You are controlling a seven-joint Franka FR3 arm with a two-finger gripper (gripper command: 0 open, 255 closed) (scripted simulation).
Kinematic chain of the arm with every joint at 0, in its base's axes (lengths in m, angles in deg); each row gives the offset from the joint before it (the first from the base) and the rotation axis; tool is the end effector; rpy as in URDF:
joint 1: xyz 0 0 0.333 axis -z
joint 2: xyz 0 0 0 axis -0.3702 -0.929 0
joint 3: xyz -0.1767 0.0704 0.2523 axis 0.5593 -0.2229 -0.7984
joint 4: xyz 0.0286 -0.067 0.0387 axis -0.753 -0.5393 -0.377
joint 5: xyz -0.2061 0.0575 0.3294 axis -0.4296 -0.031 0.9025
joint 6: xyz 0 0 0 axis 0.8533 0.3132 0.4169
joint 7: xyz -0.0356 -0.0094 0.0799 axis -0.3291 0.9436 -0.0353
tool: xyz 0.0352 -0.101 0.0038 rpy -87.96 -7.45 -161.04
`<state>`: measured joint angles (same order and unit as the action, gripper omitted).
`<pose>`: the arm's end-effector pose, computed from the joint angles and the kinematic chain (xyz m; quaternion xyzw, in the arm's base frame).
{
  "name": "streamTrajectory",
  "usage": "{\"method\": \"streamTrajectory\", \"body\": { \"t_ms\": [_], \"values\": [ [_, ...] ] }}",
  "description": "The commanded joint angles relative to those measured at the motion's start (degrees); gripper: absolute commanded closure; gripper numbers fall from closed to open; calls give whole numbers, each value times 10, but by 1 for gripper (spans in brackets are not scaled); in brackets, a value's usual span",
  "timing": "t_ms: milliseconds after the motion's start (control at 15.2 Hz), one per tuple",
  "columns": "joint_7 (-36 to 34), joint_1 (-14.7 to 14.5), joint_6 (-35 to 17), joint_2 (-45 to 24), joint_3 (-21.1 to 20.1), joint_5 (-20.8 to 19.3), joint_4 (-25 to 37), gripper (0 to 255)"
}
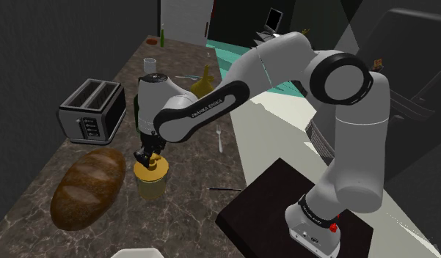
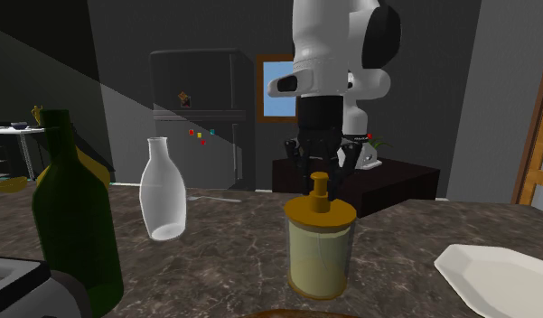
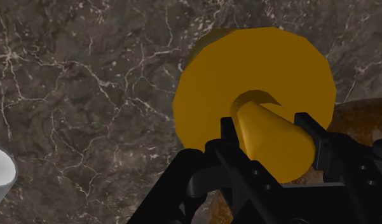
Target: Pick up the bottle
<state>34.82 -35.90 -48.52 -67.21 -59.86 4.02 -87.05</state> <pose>0.5425 0.3585 0.2649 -0.9892 -0.1440 -0.0003 0.0286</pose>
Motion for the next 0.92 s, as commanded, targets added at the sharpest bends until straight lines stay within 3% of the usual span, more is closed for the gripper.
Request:
{"method": "streamTrajectory", "body": {
  "t_ms": [0,858],
  "values": [
    [1,1,6,4,-1,2,0,255],
    [14,12,83,61,-17,28,23,255]
  ]
}}
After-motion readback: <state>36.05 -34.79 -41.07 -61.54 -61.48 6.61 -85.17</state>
